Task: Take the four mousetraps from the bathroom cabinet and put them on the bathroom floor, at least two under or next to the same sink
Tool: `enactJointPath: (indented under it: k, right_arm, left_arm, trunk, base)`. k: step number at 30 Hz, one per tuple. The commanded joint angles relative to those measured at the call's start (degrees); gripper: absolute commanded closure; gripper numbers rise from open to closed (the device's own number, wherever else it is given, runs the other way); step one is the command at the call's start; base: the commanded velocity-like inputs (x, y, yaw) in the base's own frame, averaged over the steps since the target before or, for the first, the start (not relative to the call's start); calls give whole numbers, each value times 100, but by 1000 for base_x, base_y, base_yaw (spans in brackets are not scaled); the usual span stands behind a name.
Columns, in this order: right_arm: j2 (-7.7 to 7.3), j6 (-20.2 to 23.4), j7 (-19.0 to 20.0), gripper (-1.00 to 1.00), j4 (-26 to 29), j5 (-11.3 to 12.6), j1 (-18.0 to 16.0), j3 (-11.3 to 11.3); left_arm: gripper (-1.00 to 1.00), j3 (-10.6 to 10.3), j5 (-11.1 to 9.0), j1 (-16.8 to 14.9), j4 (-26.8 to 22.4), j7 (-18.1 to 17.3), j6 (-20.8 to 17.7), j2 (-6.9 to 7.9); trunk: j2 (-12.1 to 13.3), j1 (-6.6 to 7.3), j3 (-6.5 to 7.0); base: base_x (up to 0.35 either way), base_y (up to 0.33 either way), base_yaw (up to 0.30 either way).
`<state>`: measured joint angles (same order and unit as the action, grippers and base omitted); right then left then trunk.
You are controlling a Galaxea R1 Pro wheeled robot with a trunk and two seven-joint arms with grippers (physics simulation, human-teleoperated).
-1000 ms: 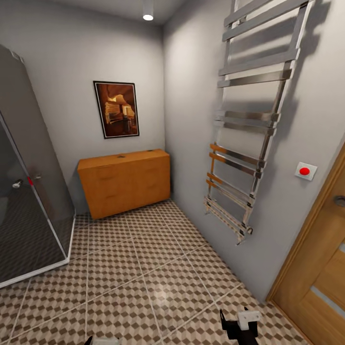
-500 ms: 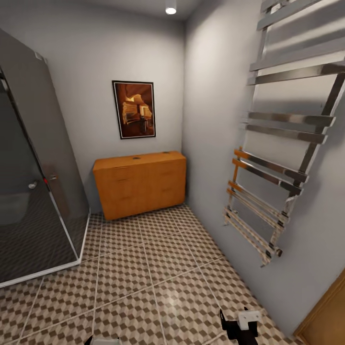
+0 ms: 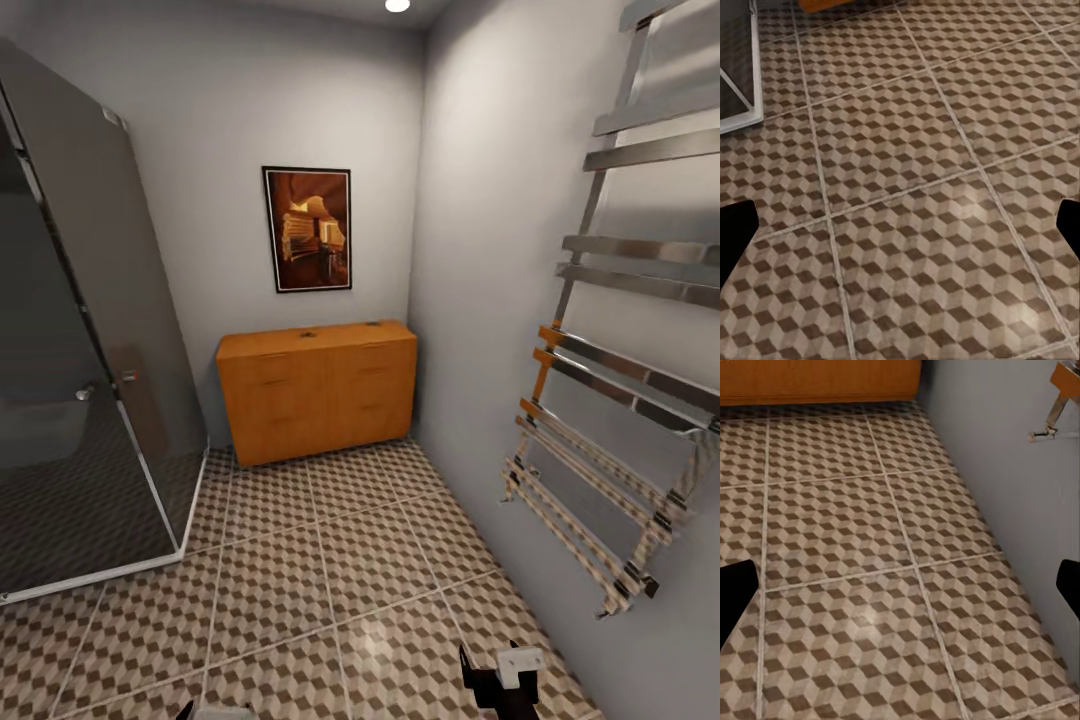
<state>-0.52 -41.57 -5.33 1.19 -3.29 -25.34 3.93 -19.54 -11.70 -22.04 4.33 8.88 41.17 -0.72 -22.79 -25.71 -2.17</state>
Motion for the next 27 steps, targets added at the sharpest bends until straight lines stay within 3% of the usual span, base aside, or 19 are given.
enactJointPath:
  k: [1,27]
  right_arm:
    - [-1,-12,-53,-100,-5,-33,-6,38]
    - [-19,-36,-47,-100,-9,-49,-6,38]
  left_arm:
    - [-100,-50,-34,-11,24,17,32,-3]
    - [-100,-50,-34,-11,24,17,32,-4]
  trunk:
    - [-13,-7,-13]
    - [-13,-7,-13]
  base:
    - [330,0,8]
    - [330,0,1]
